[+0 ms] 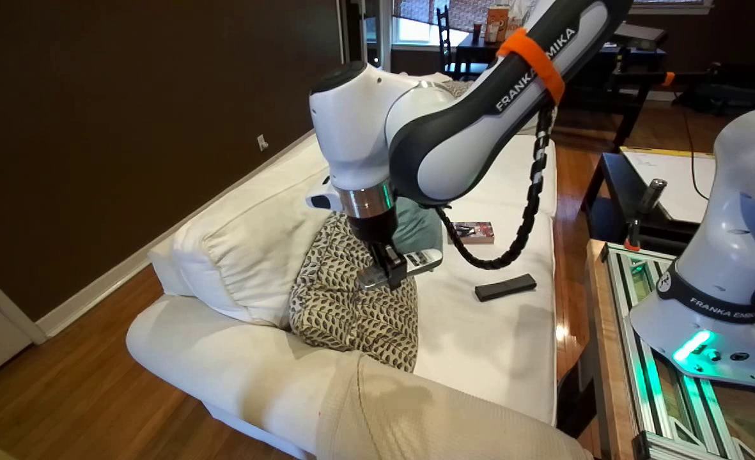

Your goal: Put the grey remote control on the backrest of the sofa.

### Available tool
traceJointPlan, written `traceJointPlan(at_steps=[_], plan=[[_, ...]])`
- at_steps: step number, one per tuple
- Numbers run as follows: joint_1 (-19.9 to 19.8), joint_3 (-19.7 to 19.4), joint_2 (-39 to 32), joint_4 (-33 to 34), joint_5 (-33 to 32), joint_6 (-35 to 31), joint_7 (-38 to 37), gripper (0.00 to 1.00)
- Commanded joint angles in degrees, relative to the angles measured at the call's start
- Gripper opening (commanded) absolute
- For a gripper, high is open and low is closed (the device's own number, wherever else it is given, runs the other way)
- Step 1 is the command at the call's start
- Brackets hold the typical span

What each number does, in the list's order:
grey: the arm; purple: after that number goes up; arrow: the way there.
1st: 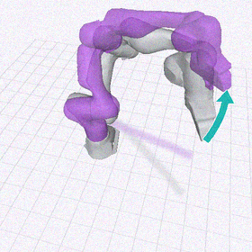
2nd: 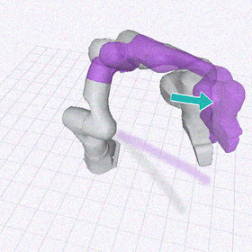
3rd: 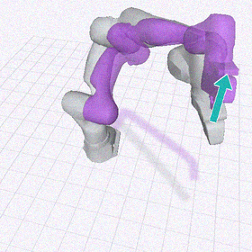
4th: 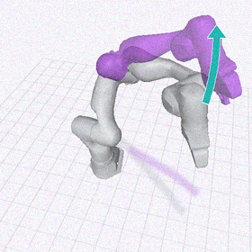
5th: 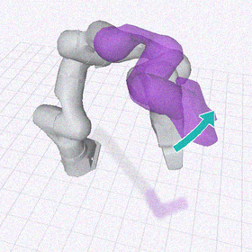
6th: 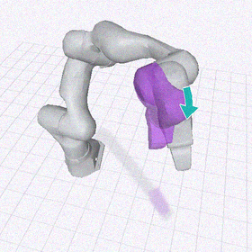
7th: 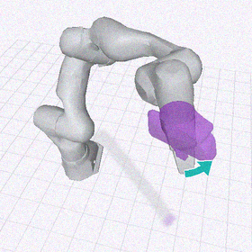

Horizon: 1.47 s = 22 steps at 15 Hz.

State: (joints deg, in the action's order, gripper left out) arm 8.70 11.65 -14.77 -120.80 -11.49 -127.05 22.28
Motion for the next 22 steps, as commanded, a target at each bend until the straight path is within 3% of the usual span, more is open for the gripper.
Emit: traceJointPlan(at_steps=[1,5,6,22], plan=[[0.2,-0.1,0.0,0.1,0.1,0.2,-0.1,0.54],[0.3,-0.1,0.0,-0.2,0.1,0.2,-0.4,0.54],[0.3,-0.1,0.0,-0.2,0.1,0.2,-0.5,0.29],[-5.4,-8.8,-1.2,11.4,-6.1,3.0,-1.3,0.29]])
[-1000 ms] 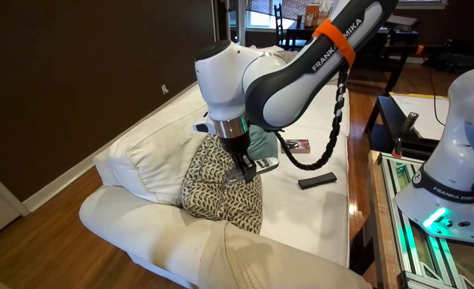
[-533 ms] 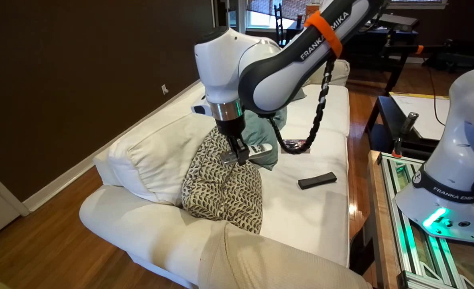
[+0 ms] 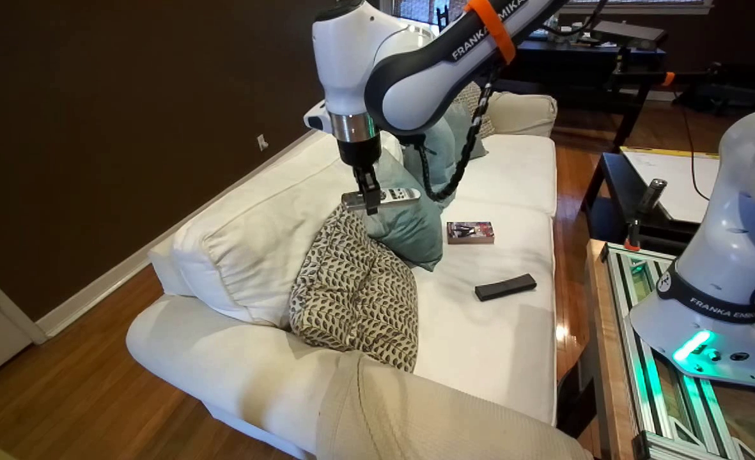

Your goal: Put the grey remote control on the backrest of the sofa.

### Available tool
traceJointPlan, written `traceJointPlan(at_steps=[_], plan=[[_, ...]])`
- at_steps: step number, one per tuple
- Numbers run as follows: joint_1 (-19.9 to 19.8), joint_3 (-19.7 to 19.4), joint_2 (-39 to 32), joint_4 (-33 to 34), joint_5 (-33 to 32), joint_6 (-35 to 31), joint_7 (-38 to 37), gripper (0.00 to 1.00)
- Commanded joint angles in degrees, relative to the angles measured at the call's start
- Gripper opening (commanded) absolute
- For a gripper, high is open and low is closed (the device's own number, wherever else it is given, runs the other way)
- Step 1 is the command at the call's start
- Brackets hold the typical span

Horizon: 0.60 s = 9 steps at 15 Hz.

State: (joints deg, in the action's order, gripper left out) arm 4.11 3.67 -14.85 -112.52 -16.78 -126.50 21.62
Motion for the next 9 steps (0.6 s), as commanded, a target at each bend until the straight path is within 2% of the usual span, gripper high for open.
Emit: traceJointPlan(at_steps=[1,8,9], plan=[[-1.3,-1.3,-1.4,4.1,-1.0,2.9,-0.7,0.29],[-2.7,-3.4,-3.4,11.8,-3.1,7.0,-0.5,0.29],[-3.0,-2.8,-1.7,8.5,-2.0,4.6,-0.1,0.29]])
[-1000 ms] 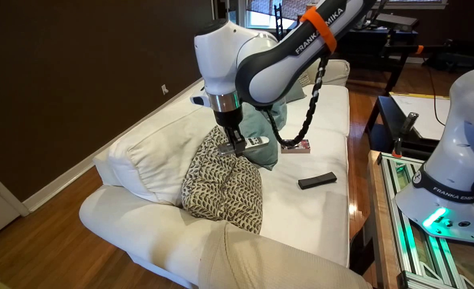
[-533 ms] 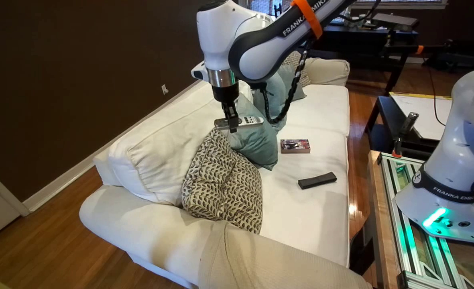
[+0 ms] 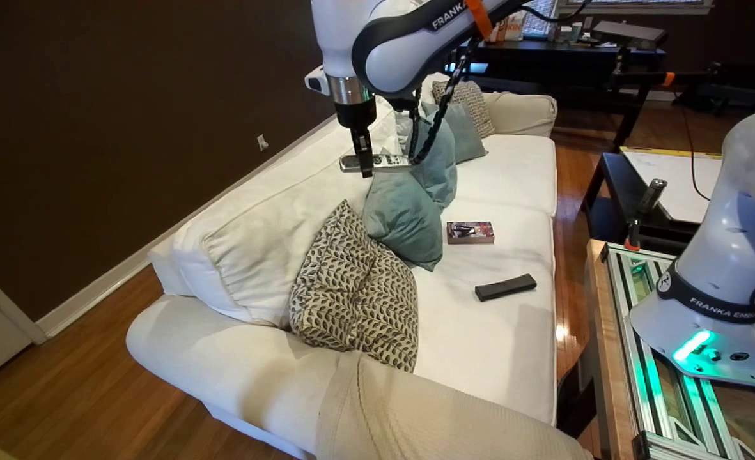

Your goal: Put the grey remote control on the backrest of the sofa.

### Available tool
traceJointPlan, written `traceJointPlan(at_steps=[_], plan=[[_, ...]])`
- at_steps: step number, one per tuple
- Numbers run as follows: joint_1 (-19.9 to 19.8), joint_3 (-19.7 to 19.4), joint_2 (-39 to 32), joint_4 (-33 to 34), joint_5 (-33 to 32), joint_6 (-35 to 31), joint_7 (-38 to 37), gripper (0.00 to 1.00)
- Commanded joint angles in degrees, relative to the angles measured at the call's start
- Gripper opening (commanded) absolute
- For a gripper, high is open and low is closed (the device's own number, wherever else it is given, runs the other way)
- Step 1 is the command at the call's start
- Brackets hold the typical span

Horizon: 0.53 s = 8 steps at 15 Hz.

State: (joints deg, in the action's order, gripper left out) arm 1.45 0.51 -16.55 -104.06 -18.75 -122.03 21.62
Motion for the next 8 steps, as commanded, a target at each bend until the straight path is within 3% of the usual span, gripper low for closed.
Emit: traceJointPlan(at_steps=[1,7,8], plan=[[-0.4,0.3,-0.1,0.7,-0.1,0.3,0.0,0.54],[-0.4,0.4,-0.2,0.6,-0.1,0.3,0.0,0.54],[-0.4,0.4,-0.2,0.6,-0.1,0.3,0.0,0.29]])
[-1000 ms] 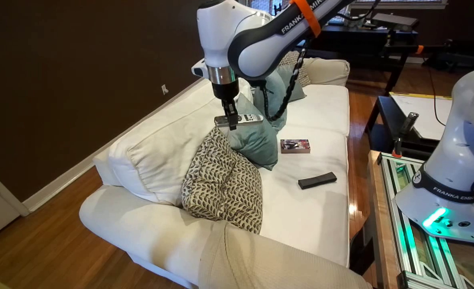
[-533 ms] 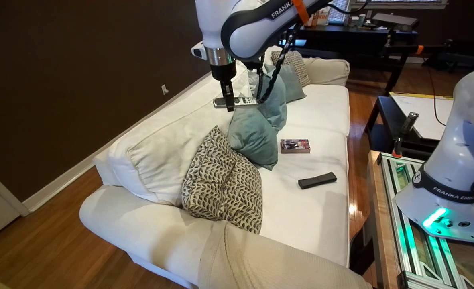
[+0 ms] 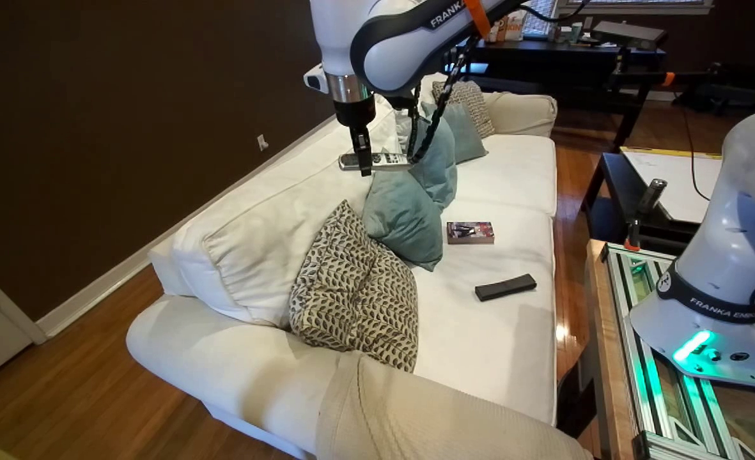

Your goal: Put the grey remote control on the backrest of the sofa.

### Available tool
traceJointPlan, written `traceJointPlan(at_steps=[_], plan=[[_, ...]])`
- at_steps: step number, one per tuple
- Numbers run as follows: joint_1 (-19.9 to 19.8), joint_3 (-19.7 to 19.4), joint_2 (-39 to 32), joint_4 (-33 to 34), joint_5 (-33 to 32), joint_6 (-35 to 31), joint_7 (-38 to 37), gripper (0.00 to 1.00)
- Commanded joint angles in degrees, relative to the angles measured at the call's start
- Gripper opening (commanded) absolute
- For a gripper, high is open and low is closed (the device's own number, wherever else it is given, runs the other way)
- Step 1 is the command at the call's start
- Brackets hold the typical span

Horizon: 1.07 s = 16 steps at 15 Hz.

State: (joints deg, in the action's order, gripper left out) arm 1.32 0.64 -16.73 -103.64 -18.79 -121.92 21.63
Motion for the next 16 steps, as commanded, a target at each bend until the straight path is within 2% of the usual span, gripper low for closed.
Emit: traceJointPlan(at_steps=[1,5,9,16], plan=[[-0.2,-0.1,-0.7,1.0,-1.4,-0.5,-0.1,0.29],[-0.3,-1.5,-5.3,8.2,-8.7,-1.4,4.0,0.29],[-0.7,-1.9,-10.9,16.1,-12.3,-1.3,9.6,0.29],[-1.6,-2.0,-19.8,28.1,-12.5,-2.3,18.1,0.29]])
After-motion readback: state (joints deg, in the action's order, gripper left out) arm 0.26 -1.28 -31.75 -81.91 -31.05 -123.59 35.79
